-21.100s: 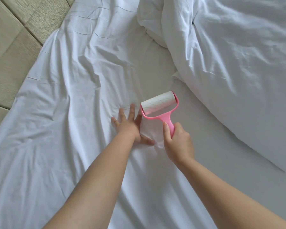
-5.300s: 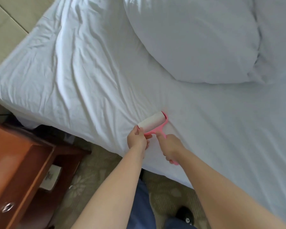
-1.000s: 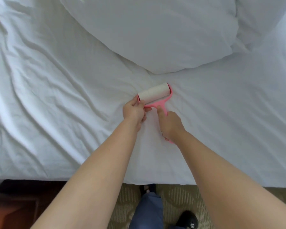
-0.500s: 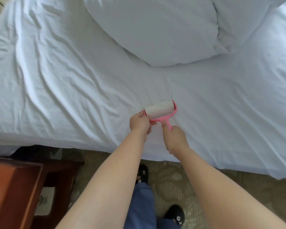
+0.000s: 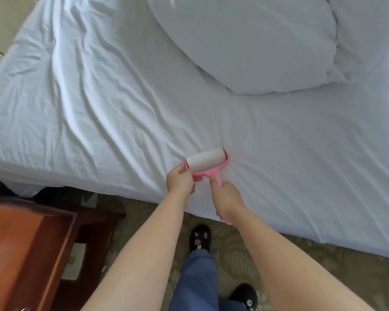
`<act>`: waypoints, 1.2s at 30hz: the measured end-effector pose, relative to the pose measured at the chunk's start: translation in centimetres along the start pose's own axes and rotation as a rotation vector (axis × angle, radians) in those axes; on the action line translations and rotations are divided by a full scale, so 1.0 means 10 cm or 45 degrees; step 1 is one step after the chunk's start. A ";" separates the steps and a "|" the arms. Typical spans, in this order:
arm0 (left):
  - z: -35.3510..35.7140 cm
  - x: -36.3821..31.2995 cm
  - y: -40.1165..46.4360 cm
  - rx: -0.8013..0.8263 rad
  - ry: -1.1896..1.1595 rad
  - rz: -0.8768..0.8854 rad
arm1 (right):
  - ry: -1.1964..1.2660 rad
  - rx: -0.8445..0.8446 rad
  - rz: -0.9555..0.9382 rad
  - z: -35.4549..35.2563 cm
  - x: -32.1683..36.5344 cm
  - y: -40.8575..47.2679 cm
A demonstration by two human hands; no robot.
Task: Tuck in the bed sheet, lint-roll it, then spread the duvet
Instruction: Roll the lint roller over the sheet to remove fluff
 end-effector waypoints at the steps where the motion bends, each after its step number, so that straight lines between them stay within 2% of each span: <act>1: 0.01 -0.04 0.07 -0.003 0.007 0.009 | -0.014 0.014 0.016 0.00 0.05 0.06; 5: 0.02 -0.25 0.40 -0.061 0.077 0.064 | -0.093 0.031 0.036 0.04 0.28 0.38; 9: 0.02 -0.46 0.75 -0.078 0.070 0.085 | -0.180 0.005 -0.053 0.10 0.54 0.68; 14: 0.01 -0.81 1.19 -0.047 -0.063 0.089 | -0.248 -0.046 -0.141 0.17 0.94 1.14; 23: -0.03 -1.39 1.87 -0.097 -0.131 0.061 | -0.250 -0.083 -0.212 0.25 1.62 1.82; 36: -0.03 -1.45 1.68 -0.099 -0.090 0.090 | -0.273 -0.156 -0.271 0.17 1.66 1.70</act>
Point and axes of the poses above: each hand's wrist, its own y-axis towards the middle knuckle, its own z-axis out of the palm, x = y × z, the point moved 8 cm from there along y, towards the middle knuckle
